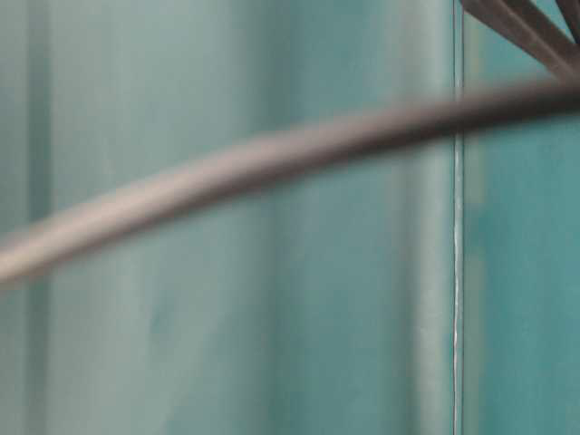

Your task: Insert the wire through the hole in the metal fitting marked with a red label.

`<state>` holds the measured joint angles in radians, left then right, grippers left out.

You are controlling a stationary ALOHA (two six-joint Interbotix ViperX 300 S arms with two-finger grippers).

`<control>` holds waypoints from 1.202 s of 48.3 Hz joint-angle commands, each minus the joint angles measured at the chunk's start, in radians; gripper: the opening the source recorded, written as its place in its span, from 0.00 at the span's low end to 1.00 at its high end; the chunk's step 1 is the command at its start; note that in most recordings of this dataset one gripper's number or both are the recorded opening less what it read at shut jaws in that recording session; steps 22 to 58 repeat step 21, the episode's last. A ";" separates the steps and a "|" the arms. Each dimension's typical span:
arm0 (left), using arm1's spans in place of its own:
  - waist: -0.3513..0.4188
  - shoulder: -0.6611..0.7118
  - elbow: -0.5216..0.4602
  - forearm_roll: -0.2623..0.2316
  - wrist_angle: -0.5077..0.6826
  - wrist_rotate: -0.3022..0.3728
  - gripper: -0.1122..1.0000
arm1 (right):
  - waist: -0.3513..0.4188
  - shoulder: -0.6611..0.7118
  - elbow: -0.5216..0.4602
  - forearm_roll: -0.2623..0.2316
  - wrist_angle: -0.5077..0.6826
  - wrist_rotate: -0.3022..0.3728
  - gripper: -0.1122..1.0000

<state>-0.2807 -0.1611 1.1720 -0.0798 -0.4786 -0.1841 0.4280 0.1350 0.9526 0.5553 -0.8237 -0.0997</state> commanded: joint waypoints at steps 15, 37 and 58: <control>0.002 -0.011 -0.014 0.014 -0.003 0.006 0.01 | 0.003 -0.023 -0.006 -0.002 -0.005 -0.002 0.96; 0.002 -0.011 -0.017 0.018 -0.009 0.009 0.01 | 0.003 -0.023 -0.006 -0.003 -0.005 -0.002 0.96; 0.002 -0.011 -0.017 0.018 -0.009 0.009 0.01 | 0.003 -0.023 -0.006 -0.003 -0.005 -0.002 0.96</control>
